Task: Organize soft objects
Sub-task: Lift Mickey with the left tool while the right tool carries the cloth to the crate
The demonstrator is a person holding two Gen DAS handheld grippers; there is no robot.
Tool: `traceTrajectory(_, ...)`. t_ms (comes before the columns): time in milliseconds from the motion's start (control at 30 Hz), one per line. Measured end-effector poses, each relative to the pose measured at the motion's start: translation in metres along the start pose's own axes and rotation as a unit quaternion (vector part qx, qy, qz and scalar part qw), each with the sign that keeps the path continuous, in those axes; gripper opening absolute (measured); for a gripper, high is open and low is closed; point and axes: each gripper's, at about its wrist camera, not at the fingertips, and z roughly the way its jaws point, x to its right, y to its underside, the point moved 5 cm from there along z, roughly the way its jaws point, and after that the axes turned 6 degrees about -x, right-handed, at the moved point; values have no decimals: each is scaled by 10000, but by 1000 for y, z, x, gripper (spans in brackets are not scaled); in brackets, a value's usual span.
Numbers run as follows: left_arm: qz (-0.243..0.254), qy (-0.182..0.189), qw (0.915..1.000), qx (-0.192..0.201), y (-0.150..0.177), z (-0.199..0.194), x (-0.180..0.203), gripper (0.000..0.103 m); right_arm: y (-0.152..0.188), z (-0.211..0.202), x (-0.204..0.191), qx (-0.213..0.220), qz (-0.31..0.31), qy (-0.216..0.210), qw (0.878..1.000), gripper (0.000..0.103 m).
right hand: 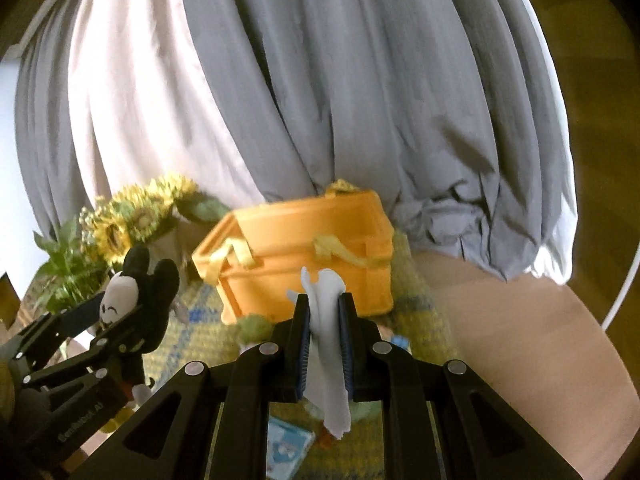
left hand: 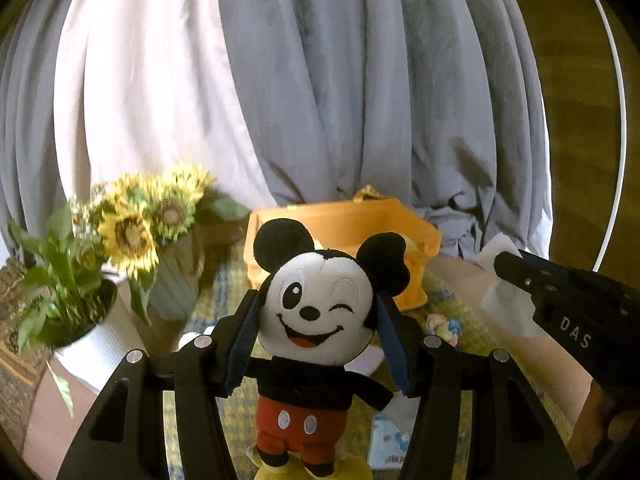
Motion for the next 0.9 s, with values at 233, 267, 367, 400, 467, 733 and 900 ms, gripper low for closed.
traceTrajectory(233,167,-34,9991,399,-29,-1,4,56,-27,0,0,379,15,-85,9992,15)
traceTrajectory(267,209,-79,9987,468,-34,-1,5,56,-32,1,1,443,5,-104,9990,15)
traceTrajectory(367,208,-48,9977,637,-47,0,6,56,-46,2,1,597,-7,-157,9981,15)
traceTrajectory(400,211,-56,9974,684,-50,1,5,56,-49,3,0,634,-21,-172,9978,15)
traceTrajectory(467,226,-70,9966,786,-60,4,4,56,-57,5,0,720,-42,-192,9972,15)
traceTrajectory(733,346,-107,9942,1012,-89,23,0,56,-86,26,-4,854,-121,-326,9957,15)
traceTrajectory(900,457,-98,9929,1098,-103,38,0,56,-101,39,-6,985,-194,-268,9946,15)
